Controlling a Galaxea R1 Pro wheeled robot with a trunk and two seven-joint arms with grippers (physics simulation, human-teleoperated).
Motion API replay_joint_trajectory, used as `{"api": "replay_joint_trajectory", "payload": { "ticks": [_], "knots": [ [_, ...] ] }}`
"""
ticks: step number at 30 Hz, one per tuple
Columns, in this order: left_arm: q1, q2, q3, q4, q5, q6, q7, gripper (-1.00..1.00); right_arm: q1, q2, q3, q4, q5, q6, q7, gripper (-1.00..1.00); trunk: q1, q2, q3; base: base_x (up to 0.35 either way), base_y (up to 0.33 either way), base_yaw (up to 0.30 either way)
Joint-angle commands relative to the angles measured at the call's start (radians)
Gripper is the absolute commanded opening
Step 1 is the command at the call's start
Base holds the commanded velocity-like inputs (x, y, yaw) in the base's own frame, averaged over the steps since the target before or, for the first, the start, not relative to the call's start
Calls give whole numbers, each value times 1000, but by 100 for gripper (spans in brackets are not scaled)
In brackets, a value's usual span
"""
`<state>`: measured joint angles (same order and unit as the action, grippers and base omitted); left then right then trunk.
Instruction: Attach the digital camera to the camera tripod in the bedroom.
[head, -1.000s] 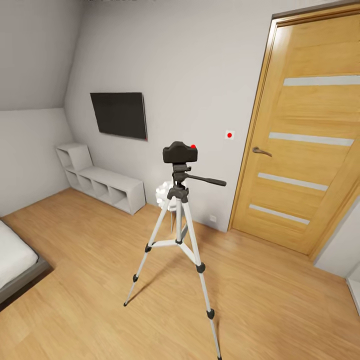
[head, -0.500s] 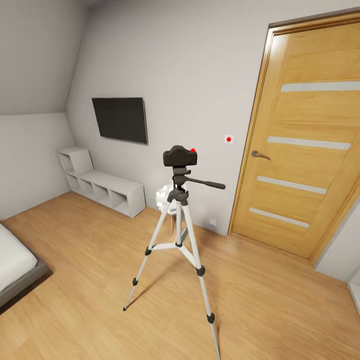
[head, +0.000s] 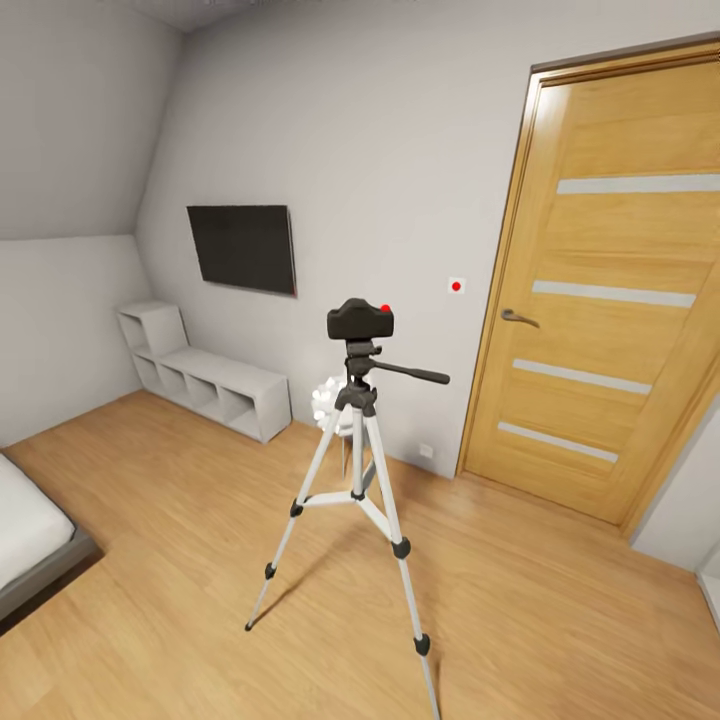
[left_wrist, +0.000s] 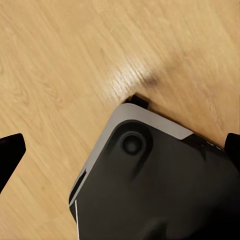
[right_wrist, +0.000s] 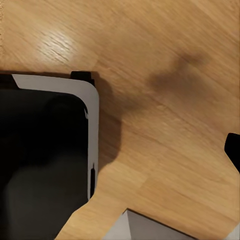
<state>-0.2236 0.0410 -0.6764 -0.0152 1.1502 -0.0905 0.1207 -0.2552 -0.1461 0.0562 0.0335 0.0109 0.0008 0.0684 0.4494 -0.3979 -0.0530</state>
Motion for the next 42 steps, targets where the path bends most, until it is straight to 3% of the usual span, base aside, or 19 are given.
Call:
{"api": "replay_joint_trajectory", "payload": {
  "ticks": [1,42],
  "knots": [
    [0,0,-8,-2,6,-1,5,100,-1,0,6,2,1,1,3,100,1,-2,-1,0,0,0],
    [0,0,-8,-2,6,-1,5,100,2,3,7,2,1,2,-2,100,1,-2,65,0,0,0]
  ]
}}
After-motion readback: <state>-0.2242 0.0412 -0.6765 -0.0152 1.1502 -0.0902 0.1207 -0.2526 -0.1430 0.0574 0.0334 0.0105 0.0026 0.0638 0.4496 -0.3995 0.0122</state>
